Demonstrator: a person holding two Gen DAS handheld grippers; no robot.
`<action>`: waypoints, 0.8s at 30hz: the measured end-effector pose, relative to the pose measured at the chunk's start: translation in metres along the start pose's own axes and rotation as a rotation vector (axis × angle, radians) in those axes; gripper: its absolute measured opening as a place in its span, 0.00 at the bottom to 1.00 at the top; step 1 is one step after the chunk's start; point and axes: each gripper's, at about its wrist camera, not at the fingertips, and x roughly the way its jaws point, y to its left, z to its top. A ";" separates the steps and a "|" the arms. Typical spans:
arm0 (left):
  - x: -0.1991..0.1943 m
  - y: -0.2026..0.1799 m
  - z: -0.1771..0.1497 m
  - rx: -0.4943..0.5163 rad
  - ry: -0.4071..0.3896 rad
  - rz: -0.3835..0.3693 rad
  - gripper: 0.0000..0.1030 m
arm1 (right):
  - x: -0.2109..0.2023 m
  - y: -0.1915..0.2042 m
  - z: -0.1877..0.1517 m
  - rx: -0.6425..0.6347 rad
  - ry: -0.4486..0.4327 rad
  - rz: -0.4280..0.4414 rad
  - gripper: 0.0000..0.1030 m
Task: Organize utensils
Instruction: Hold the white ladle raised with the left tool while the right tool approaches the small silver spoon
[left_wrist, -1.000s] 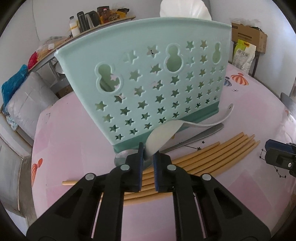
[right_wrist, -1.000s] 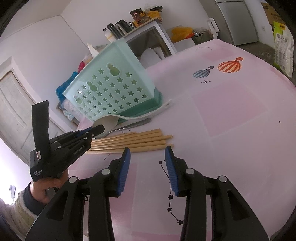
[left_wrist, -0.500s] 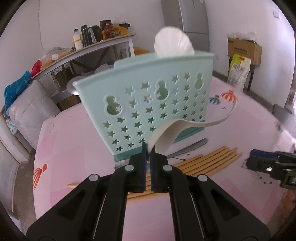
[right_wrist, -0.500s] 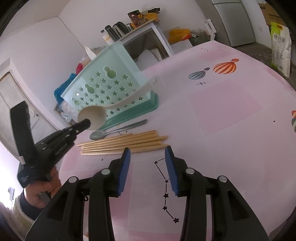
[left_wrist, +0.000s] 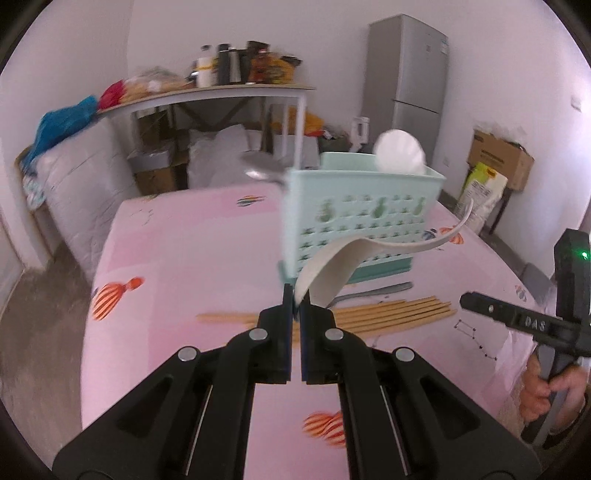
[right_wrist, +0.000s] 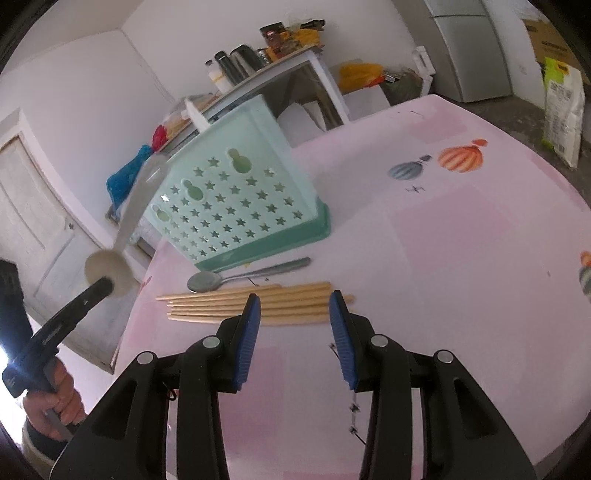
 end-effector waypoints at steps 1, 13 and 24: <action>-0.004 0.007 -0.001 -0.017 0.001 0.004 0.01 | 0.003 0.004 0.003 -0.012 0.004 -0.004 0.37; -0.018 0.095 -0.021 -0.251 0.019 0.057 0.01 | 0.045 0.060 0.018 -0.161 0.067 0.008 0.37; -0.012 0.118 -0.033 -0.328 0.025 0.089 0.01 | 0.087 0.057 0.021 -0.176 0.162 -0.092 0.34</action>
